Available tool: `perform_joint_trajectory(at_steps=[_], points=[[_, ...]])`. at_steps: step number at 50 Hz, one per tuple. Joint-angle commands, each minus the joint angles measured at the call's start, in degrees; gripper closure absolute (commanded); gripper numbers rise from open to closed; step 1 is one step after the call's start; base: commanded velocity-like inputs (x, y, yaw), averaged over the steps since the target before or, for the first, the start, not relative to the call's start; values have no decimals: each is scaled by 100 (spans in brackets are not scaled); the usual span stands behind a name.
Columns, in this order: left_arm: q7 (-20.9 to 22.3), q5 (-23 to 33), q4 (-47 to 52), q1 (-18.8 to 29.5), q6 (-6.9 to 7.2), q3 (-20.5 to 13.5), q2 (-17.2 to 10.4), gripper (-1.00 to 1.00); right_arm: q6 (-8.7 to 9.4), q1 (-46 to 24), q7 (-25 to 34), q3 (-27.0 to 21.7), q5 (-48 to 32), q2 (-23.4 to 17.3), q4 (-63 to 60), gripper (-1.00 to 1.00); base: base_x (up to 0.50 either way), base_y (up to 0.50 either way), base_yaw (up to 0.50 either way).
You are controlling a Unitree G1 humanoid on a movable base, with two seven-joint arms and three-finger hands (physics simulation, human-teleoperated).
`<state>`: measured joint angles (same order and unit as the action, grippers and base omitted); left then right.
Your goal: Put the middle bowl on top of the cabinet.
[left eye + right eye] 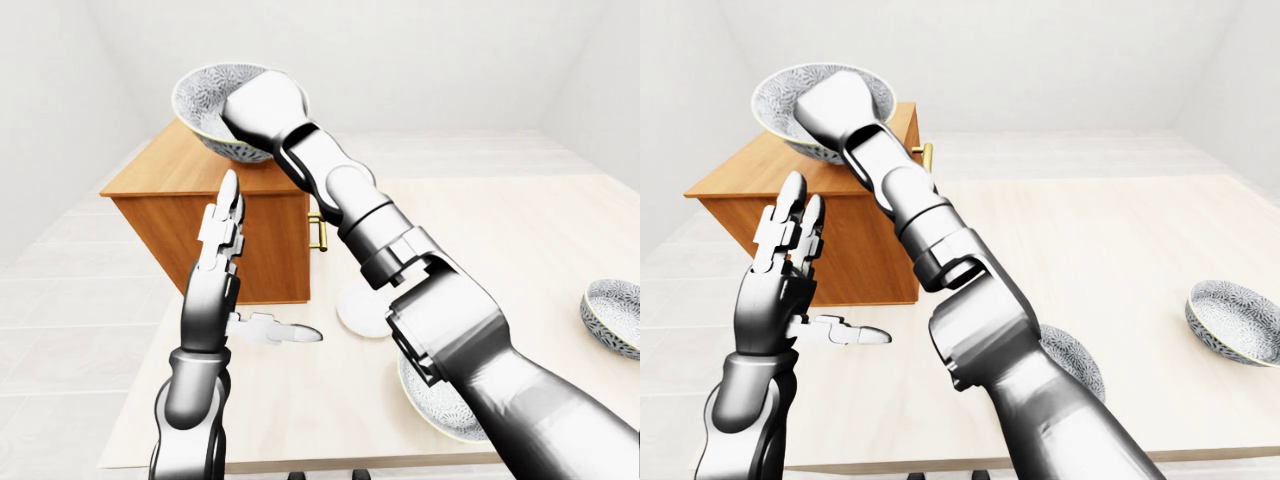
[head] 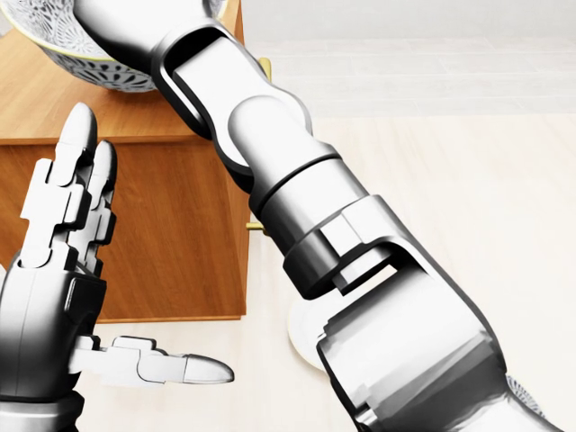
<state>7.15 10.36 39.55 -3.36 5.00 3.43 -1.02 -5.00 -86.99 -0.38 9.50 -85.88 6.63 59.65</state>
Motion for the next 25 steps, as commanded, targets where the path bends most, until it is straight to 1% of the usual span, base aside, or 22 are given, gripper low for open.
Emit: perform_joint_trajectory(at_steps=[1,3,4,9,10,11,13,15,19,21,22,25], points=[[58,-87,41,-68,0,32,20,-100,0,-35,22,-21,-39,4,24,-7,0,0,0],[58,-88,42,-67,0,32,20,-100,0,-37,16,-20,-39,10,32,-7,0,0,0],[56,-90,36,-62,0,28,21,-100,0,-35,24,-20,-36,19,25,-15,0,0,0],[53,-87,31,-70,0,34,22,-100,0,-17,24,-24,-29,20,15,-24,0,0,0],[50,-80,13,-64,0,31,17,-100,0,-13,31,-15,-33,23,-4,-47,0,0,0],[50,-83,17,-62,0,30,21,-100,0,-15,40,-26,-19,25,-16,-62,0,0,0],[54,-86,53,-60,0,29,23,-100,0,-22,10,-23,-34,10,16,-59,0,0,0],[54,-84,75,-63,0,32,24,-100,0,-18,9,-9,-47,17,11,-62,0,0,0],[52,-87,40,-51,0,33,23,-100,0,-36,-1,-21,-44,12,30,-74,0,0,0],[52,-89,45,-48,0,25,22,-100,0,-50,11,-29,-34,10,26,-86,0,0,0],[51,-98,21,-55,0,16,21,-100,0,-57,19,-40,-22,3,21,-100,0,0,0],[53,-93,40,-63,0,25,20,-100,0,-51,16,-38,-25,-6,22,-100,0,0,0]])
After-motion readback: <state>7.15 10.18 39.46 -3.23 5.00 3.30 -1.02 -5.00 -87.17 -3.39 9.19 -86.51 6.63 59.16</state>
